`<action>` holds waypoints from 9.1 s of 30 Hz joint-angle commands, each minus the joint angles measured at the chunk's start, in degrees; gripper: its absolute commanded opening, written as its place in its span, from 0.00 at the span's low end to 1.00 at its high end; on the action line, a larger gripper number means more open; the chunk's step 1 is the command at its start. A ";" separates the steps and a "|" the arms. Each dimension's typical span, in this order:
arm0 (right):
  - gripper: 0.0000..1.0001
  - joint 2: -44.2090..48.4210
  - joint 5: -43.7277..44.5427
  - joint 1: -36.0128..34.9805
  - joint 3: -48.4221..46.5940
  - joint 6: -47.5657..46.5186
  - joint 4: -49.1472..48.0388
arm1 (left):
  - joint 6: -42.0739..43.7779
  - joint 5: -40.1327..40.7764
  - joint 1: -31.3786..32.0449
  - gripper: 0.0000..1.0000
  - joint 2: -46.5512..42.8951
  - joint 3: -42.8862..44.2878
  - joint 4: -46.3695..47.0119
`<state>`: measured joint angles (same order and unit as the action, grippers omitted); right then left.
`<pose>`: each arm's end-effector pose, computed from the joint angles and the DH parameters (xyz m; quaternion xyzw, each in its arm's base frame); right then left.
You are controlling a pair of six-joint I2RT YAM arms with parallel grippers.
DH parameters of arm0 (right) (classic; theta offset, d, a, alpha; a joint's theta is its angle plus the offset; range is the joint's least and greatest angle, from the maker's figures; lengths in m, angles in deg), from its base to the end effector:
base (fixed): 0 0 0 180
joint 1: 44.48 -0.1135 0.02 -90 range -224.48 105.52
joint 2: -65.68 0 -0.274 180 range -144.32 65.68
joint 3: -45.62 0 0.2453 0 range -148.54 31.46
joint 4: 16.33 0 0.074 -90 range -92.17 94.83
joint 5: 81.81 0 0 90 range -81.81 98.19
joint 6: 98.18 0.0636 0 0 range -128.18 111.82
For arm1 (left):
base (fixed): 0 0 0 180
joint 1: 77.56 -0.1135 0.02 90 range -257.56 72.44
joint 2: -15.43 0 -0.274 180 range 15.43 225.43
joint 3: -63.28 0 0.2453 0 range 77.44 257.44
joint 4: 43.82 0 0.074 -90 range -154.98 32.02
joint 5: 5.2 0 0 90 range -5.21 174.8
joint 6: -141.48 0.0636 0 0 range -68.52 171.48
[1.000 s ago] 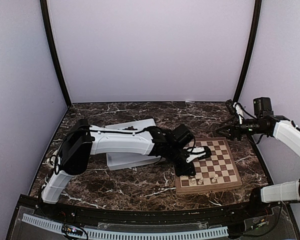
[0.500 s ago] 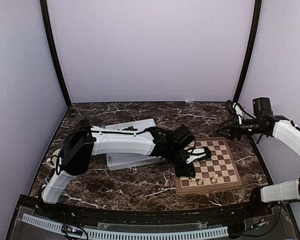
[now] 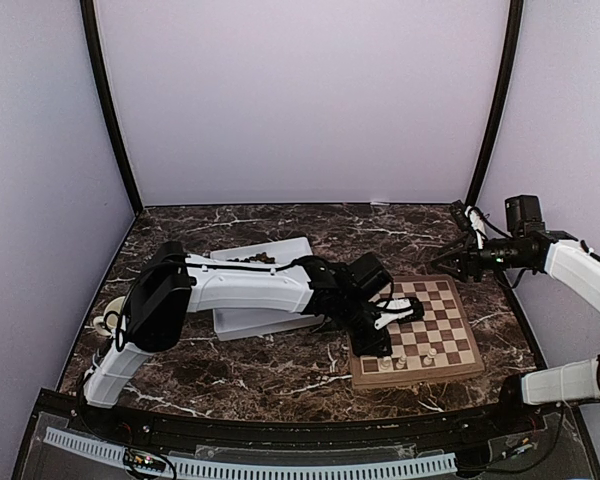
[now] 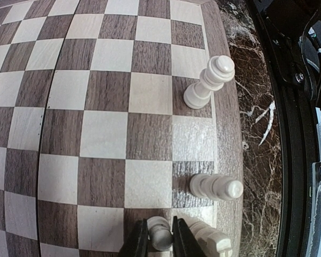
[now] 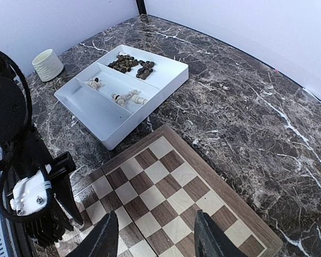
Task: Set up the chess pieces on the board
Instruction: Place the pawn on b2, then pick up the chess pile from the storage box, then pass from the left arm to the right, then pick up the pawn from the chess pile.
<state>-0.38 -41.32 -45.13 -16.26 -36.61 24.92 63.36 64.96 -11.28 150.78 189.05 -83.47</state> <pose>0.2338 0.0510 0.2639 -0.3647 0.7735 0.2935 0.4273 0.1992 -0.5069 0.1639 0.6287 0.6789 -0.3005 0.2314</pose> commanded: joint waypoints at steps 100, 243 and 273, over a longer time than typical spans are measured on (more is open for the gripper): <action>0.48 -7.33 6.03 -6.13 -1.40 -5.81 1.41 | -32.59 16.03 -25.21 0.37 -7.40 -13.29 -9.92; 0.00 -54.58 -4.43 -31.57 -54.00 26.45 2.73 | -11.61 13.82 -23.56 0.37 -34.25 -44.18 22.50; 0.00 -54.94 -2.88 -32.86 -55.87 23.77 5.45 | -14.82 8.07 -23.57 0.00 -32.66 -42.24 27.99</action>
<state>-56.55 -45.85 -77.65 -70.18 -10.31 28.14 48.87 73.88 -34.62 119.52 145.97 -57.00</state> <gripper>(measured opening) 0.092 0.101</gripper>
